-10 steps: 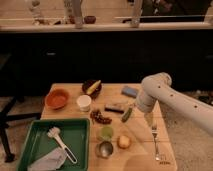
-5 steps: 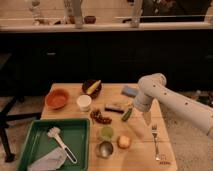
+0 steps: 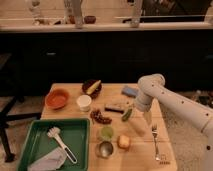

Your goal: Place pepper in red bowl

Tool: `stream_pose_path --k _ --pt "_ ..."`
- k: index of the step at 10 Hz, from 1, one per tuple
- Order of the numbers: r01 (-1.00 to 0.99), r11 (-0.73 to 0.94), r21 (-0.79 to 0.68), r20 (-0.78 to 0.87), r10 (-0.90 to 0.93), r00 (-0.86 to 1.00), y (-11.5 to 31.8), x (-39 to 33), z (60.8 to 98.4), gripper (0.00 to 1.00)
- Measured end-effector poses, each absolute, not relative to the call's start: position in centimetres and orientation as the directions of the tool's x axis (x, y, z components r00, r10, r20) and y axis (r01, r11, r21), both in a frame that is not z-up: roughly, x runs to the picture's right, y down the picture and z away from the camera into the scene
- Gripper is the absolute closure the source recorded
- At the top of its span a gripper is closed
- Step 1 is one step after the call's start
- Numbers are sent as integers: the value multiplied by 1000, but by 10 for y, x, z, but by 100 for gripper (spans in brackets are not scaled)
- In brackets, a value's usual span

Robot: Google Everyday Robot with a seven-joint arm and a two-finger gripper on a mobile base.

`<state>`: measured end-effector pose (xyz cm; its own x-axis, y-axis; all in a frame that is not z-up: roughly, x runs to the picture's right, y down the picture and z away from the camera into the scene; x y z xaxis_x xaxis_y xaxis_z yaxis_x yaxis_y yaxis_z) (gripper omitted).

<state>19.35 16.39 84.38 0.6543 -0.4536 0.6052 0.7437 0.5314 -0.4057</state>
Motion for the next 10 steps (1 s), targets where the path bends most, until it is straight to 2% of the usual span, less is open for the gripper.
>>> stream_pose_path --k 10 --pt "775 444 -450 652 -430 625 185 197 860 7"
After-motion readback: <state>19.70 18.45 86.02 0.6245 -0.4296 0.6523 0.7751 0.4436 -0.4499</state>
